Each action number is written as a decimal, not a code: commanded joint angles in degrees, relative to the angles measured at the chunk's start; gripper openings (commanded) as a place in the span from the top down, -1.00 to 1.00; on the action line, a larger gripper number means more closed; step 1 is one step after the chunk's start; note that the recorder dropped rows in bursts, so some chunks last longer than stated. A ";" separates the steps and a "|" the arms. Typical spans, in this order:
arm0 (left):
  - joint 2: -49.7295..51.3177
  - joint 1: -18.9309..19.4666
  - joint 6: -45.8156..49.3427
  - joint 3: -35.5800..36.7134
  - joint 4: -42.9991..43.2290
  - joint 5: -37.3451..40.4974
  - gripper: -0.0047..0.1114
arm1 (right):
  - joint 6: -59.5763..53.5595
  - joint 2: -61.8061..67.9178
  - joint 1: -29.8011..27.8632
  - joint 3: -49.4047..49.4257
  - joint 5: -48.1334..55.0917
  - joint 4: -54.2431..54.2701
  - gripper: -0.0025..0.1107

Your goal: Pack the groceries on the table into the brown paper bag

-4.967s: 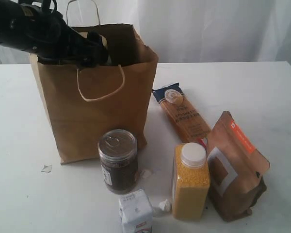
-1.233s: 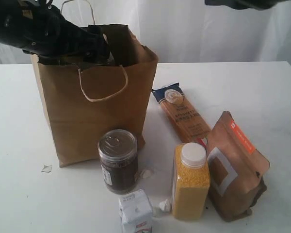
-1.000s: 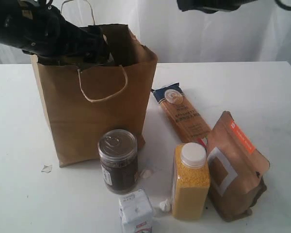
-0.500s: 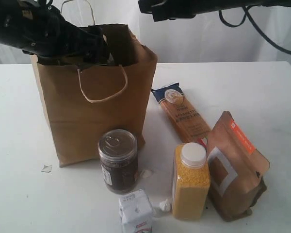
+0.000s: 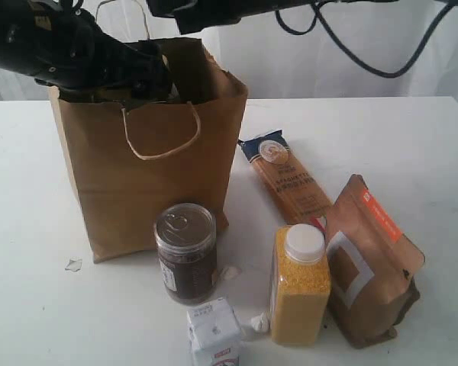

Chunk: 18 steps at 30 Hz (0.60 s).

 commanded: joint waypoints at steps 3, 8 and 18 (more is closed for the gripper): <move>-0.98 -0.23 -0.15 -0.67 -0.67 -1.49 -0.89 | 0.33 2.82 2.21 -3.14 0.01 -2.11 0.96; -0.98 -0.23 -0.15 -0.67 -0.67 -1.49 -0.89 | 1.87 2.94 2.75 -5.53 0.13 -2.12 0.96; -0.98 -0.23 -0.04 -0.67 -0.67 -1.49 -0.89 | 12.96 5.23 2.75 -6.48 7.29 -11.01 0.96</move>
